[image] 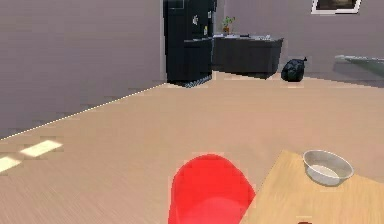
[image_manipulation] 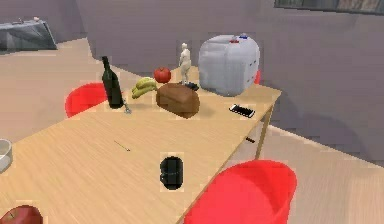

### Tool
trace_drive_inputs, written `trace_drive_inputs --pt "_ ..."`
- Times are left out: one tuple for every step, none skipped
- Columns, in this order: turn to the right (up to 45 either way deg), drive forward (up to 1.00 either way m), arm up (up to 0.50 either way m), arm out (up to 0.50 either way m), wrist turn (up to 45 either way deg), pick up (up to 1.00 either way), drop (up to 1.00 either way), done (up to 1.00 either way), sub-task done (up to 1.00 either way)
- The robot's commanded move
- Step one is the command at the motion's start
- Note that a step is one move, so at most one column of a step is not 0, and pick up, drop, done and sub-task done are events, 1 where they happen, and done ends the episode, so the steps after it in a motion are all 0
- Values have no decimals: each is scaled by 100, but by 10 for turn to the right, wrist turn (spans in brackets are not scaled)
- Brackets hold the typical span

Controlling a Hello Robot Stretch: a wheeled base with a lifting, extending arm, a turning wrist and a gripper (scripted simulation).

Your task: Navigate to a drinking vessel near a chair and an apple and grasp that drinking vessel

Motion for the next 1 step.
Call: trace_drive_inputs --pt "0 0 36 0 0 0 0 0 0"
